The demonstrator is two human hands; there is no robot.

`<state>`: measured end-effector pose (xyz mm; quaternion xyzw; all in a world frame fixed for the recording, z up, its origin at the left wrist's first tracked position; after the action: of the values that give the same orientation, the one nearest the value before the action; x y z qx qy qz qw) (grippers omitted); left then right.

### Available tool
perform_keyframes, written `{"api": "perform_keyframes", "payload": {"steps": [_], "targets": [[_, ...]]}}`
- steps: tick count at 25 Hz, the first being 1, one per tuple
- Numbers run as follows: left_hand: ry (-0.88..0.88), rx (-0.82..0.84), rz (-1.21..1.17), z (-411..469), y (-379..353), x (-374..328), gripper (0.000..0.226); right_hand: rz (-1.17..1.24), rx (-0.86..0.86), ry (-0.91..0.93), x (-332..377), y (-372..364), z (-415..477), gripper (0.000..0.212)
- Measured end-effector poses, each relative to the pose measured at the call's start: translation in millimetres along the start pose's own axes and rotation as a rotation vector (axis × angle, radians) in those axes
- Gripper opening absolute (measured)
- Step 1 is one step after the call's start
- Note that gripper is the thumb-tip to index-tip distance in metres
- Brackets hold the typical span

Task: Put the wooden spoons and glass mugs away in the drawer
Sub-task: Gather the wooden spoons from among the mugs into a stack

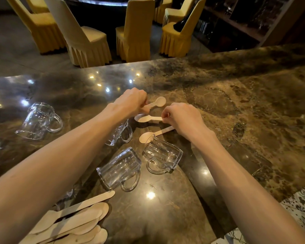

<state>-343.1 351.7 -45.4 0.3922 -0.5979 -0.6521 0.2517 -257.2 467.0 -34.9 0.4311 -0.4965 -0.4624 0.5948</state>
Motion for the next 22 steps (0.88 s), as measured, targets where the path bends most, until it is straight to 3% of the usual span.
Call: {"api": "perform_keyframes", "payload": {"steps": [4, 11, 22], "targets": [[-0.009, 0.032, -0.063, -9.1, 3.3, 2.0, 0.012, -0.012, -0.004, -0.006, 4.5, 6.9, -5.5, 0.012], [-0.036, -0.09, -0.227, -43.8, 46.7, 3.4, 0.015, 0.028, -0.032, 0.011, 21.1, 27.6, -20.6, 0.011], [0.006, -0.184, -0.321, -128.1, 95.7, 26.8, 0.022, 0.114, -0.097, 0.157, 105.4, 54.9, -51.2, 0.012]]}}
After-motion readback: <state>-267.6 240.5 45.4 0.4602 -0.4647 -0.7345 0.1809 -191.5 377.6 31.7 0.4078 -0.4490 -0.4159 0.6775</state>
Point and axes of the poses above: each hand's wrist, its own z-axis towards the middle knuckle, its own y-axis out of the back of the hand, x = y × z, the point moved 6 cm from there along z, towards the middle knuckle, and after that the axes turned 4 degrees about z, right-handed, at the moved point
